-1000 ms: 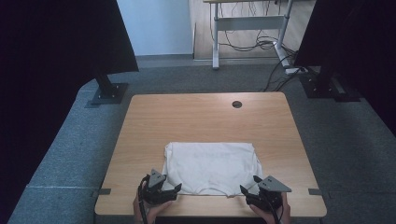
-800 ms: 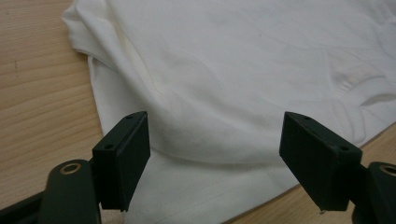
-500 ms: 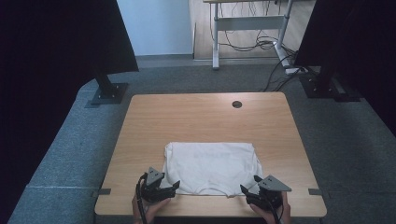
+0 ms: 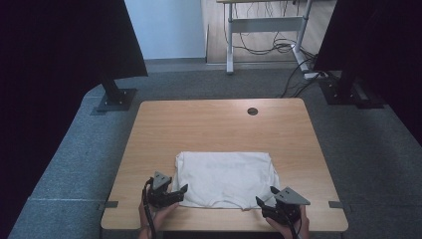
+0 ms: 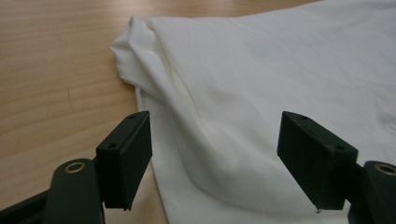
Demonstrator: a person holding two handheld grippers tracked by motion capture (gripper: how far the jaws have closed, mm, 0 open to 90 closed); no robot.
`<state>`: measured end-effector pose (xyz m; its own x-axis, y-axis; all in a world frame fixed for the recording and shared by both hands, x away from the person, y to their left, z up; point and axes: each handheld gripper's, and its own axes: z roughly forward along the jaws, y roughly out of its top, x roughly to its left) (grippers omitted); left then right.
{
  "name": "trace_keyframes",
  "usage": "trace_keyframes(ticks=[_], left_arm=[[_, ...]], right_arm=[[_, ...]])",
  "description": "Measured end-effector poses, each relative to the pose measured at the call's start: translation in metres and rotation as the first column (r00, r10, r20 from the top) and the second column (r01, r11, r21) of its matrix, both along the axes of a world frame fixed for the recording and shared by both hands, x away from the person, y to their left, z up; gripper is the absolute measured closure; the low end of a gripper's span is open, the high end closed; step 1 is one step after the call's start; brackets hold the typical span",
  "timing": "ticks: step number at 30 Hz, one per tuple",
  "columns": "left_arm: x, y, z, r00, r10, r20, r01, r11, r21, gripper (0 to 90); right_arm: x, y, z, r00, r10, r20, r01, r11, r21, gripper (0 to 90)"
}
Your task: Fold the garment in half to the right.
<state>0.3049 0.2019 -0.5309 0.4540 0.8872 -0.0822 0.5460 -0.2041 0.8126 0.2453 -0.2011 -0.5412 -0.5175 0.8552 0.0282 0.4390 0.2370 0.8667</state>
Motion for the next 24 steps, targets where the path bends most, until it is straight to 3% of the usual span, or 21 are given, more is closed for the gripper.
trace_keyframes(ticks=[6, 9, 14, 21, 24], left_arm=[[0.019, 0.0, 0.004, 0.9999, 0.015, 0.009, -0.015, 0.9998, 0.011, 25.9], [0.025, -0.001, 0.005, 0.9997, 0.02, 0.011, -0.02, 0.9997, 0.013, 26.6], [0.044, -0.002, 0.005, 0.9996, 0.029, -0.005, -0.029, 0.9995, 0.015, 26.6], [0.064, -0.005, 0.001, 0.9994, 0.026, -0.025, -0.024, 0.9972, 0.072, 26.3], [0.073, -0.003, -0.001, 0.9989, 0.032, -0.034, -0.029, 0.9967, 0.076, 26.3]], right_arm=[[0.0, 0.0, -0.001, 1.0, -0.003, -0.005, 0.003, 1.0, -0.001, 32.3], [-0.001, 0.002, 0.0, 0.9999, 0.001, 0.014, -0.001, 1.0, -0.009, 32.4], [-0.002, 0.005, 0.0, 0.9999, 0.008, 0.015, -0.007, 1.0, -0.017, 32.4], [-0.001, 0.007, -0.002, 0.9999, 0.008, 0.006, -0.008, 1.0, -0.025, 32.4], [-0.001, 0.008, -0.003, 0.9999, 0.01, 0.001, -0.01, 1.0, -0.026, 32.4]])
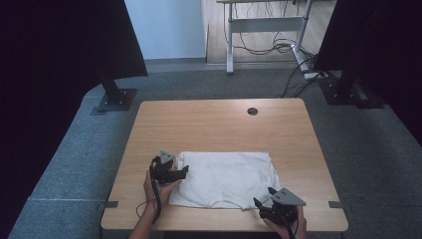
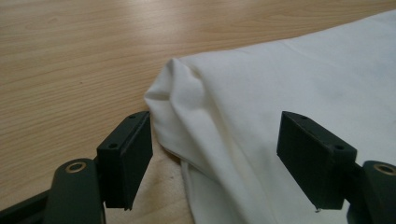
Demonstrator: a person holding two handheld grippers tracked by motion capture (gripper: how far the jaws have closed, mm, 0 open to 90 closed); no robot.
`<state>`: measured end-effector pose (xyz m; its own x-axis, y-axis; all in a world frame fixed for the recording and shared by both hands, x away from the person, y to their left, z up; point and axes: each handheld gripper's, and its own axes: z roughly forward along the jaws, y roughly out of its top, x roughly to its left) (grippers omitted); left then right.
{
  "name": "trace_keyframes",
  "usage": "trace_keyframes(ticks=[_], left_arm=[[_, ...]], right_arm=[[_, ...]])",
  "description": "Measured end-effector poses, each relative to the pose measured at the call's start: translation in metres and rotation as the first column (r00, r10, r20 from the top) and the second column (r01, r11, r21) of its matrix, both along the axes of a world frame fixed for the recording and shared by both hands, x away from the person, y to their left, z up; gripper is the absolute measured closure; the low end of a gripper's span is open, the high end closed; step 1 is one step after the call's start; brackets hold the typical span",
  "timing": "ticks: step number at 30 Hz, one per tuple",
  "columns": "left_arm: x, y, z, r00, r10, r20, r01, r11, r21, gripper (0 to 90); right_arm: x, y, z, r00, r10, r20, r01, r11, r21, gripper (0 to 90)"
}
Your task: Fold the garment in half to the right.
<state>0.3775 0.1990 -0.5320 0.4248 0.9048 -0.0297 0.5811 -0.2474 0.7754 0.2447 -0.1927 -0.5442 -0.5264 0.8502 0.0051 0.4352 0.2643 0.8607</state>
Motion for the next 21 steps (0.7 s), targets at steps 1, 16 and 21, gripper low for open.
trace_keyframes(ticks=[1, 16, 21], left_arm=[[0.002, 0.001, 0.0, 1.0, 0.003, 0.001, -0.003, 1.0, -0.003, 26.3], [0.037, 0.009, 0.007, 0.9996, 0.018, -0.021, -0.019, 0.9996, -0.022, 25.4], [0.046, 0.011, 0.001, 0.999, 0.015, -0.041, -0.015, 0.9999, -0.004, 25.2]], right_arm=[[0.0, 0.001, 0.0, 1.0, 0.002, 0.001, -0.002, 1.0, -0.002, 32.4], [-0.001, 0.004, -0.001, 0.9999, 0.013, -0.004, -0.013, 1.0, -0.009, 32.9], [0.0, 0.005, -0.001, 0.9999, 0.013, -0.008, -0.013, 1.0, -0.009, 32.9]])
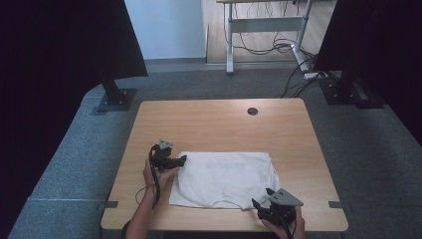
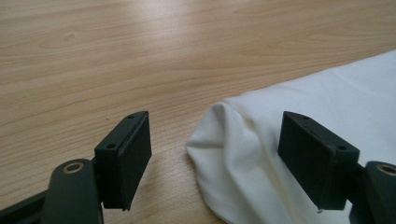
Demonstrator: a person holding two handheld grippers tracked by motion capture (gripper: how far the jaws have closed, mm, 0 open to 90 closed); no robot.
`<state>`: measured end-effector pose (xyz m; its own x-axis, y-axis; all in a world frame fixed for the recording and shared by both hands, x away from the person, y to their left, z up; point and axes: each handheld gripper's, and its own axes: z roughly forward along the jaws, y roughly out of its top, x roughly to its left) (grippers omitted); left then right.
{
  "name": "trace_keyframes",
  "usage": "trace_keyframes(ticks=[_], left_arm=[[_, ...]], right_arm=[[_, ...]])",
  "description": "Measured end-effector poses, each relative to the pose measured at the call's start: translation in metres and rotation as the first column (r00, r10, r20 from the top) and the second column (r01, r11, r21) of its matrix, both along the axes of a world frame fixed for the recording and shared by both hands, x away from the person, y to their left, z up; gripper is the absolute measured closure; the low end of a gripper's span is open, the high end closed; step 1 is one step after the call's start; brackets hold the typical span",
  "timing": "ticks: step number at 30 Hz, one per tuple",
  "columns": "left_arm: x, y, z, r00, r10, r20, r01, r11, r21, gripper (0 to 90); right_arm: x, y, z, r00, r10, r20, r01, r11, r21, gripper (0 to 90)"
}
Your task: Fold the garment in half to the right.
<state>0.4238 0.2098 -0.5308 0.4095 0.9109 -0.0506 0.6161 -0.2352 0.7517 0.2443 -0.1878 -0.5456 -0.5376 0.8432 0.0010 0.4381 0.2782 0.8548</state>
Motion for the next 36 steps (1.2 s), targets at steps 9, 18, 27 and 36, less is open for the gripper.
trace_keyframes(ticks=[9, 18, 27, 36], left_arm=[[0.007, 0.001, -0.006, 0.9995, -0.013, -0.027, 0.013, 0.9998, -0.013, 25.5], [0.01, 0.003, 0.001, 0.9992, -0.028, -0.027, 0.027, 0.9991, -0.033, 25.5], [0.014, -0.001, -0.004, 0.9989, -0.012, -0.044, 0.011, 0.9999, -0.006, 29.6], [0.016, 0.005, 0.002, 0.9995, 0.006, -0.031, -0.007, 0.999, -0.044, 31.1]], right_arm=[[0.001, 0.001, -0.001, 1.0, 0.0, -0.004, 0.0, 1.0, 0.004, 32.9], [0.002, 0.001, -0.001, 0.9999, 0.0, -0.01, 0.0, 1.0, 0.013, 32.9], [0.002, 0.001, -0.001, 0.9999, 0.002, -0.011, -0.002, 1.0, 0.018, 32.8], [0.003, -0.002, -0.001, 0.9998, -0.011, -0.015, 0.011, 1.0, 0.027, 32.9]])
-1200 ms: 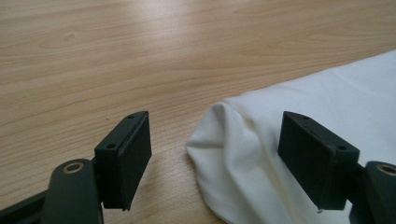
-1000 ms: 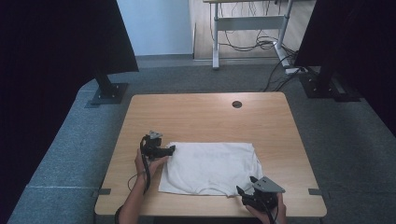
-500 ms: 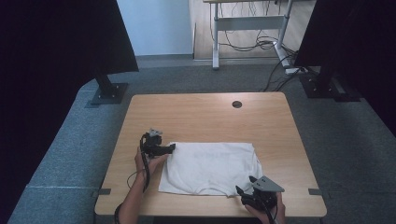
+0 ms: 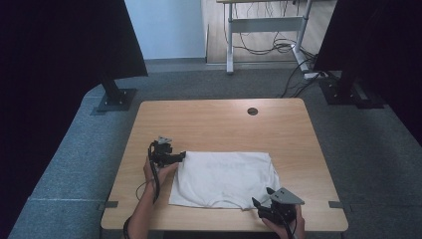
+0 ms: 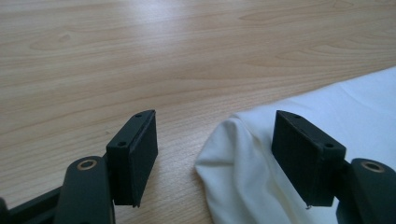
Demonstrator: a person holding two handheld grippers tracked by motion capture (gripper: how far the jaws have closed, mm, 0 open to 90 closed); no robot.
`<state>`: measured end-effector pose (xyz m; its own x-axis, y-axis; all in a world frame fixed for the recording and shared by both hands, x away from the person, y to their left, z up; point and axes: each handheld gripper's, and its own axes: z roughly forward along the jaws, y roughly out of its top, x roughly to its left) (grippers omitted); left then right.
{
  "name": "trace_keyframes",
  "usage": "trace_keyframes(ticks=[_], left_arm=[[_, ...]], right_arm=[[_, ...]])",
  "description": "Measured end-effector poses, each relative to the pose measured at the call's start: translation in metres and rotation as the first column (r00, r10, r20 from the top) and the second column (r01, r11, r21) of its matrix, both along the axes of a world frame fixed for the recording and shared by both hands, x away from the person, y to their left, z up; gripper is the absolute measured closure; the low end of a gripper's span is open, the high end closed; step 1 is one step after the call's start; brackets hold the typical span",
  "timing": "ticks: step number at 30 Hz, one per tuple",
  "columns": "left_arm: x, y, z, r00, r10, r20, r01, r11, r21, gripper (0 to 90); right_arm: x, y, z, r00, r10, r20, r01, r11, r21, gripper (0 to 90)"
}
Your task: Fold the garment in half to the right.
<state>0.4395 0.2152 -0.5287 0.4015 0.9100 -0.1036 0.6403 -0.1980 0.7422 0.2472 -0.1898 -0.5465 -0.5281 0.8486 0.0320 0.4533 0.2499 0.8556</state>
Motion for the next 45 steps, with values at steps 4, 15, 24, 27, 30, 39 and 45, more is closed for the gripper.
trace_keyframes(ticks=[4, 15, 24, 27, 30, 39, 45], left_arm=[[0.003, 0.0, -0.003, 0.9998, 0.015, -0.016, -0.015, 0.9998, 0.016, 31.1], [0.005, -0.004, -0.015, 0.9996, 0.011, -0.025, -0.011, 0.9999, 0.003, 34.1], [0.006, -0.005, -0.017, 0.999, -0.042, -0.015, 0.041, 0.9968, -0.069, 54.8], [0.006, -0.003, -0.018, 0.9984, -0.052, -0.024, 0.048, 0.9913, -0.122, 67.2], [0.004, -0.003, -0.017, 0.9989, -0.044, -0.013, 0.042, 0.989, -0.142, 76.9], [-0.02, -0.003, 0.002, 0.9979, -0.032, 0.056, 0.039, 0.9899, -0.136, 82.9], [-0.045, -0.001, 0.011, 0.9962, -0.019, 0.085, 0.031, 0.9905, -0.134, 82.9]], right_arm=[[0.0, 0.001, 0.0, 1.0, 0.002, 0.003, -0.002, 1.0, -0.004, 32.9], [0.0, 0.002, 0.0, 1.0, 0.007, -0.002, -0.007, 1.0, -0.011, 32.9], [-0.001, 0.005, 0.0, 0.9998, 0.019, -0.002, -0.019, 1.0, -0.014, 33.0], [-0.001, 0.004, 0.0, 0.9999, 0.017, 0.0, -0.017, 1.0, -0.011, 33.1], [-0.001, 0.004, 0.001, 0.9999, 0.015, 0.0, -0.015, 1.0, -0.009, 33.1], [-0.002, 0.011, 0.001, 0.9993, 0.036, 0.003, -0.036, 0.999, -0.006, 33.3], [-0.002, 0.02, 0.003, 0.9977, 0.067, 0.006, -0.067, 0.998, -0.012, 33.5]])
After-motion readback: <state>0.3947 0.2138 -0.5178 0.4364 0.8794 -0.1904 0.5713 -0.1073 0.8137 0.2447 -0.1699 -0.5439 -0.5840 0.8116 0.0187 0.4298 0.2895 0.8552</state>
